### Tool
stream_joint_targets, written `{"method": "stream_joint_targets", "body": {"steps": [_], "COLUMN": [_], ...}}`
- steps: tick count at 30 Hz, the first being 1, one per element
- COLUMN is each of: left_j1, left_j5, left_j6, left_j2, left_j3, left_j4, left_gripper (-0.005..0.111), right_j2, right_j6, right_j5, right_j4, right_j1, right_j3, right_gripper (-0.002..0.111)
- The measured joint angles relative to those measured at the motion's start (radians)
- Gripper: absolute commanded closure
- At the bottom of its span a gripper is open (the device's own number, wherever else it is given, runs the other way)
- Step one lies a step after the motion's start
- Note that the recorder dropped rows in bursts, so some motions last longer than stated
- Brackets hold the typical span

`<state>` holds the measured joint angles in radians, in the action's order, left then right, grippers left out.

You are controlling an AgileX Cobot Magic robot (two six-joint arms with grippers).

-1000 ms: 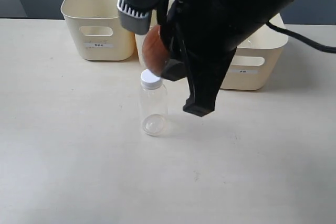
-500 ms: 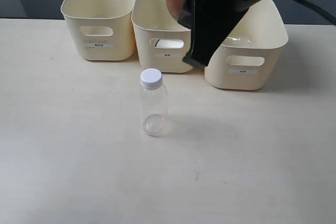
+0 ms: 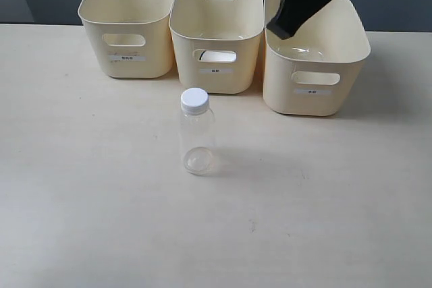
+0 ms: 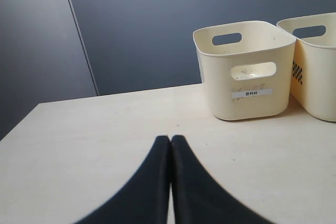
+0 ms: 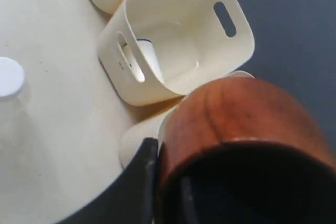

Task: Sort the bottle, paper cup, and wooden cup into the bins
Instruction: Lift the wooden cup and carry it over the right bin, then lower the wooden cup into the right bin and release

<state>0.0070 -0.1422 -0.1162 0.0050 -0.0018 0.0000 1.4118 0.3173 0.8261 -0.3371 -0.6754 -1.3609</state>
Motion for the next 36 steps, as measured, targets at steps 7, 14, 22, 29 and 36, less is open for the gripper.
{"method": "stream_joint_targets", "body": {"steps": [7, 14, 22, 29, 36], "left_j1": [0.0, 0.0, 0.0, 0.0, 0.0], "left_j5": [0.0, 0.0, 0.0, 0.0, 0.0], "left_j6": [0.0, 0.0, 0.0, 0.0, 0.0], "left_j2": [0.0, 0.0, 0.0, 0.0, 0.0], "left_j3": [0.0, 0.0, 0.0, 0.0, 0.0], "left_j4": [0.0, 0.0, 0.0, 0.0, 0.0], "left_gripper": [0.107, 0.107, 0.107, 0.107, 0.107], "right_j2": [0.0, 0.027, 0.124, 0.223, 0.333], "right_j6": [-0.002, -0.002, -0.002, -0.002, 0.073], "right_j5": [-0.052, -0.1, -0.178, -0.241, -0.27], "right_j4": [0.047, 0.094, 0.103, 0.131, 0.196], "right_j1": [0.119, 0.213, 0.245, 0.296, 0.351], "right_j3": [0.0, 0.0, 0.0, 0.0, 0.0], "right_gripper": [0.108, 0.109, 0.109, 0.109, 0.109]}}
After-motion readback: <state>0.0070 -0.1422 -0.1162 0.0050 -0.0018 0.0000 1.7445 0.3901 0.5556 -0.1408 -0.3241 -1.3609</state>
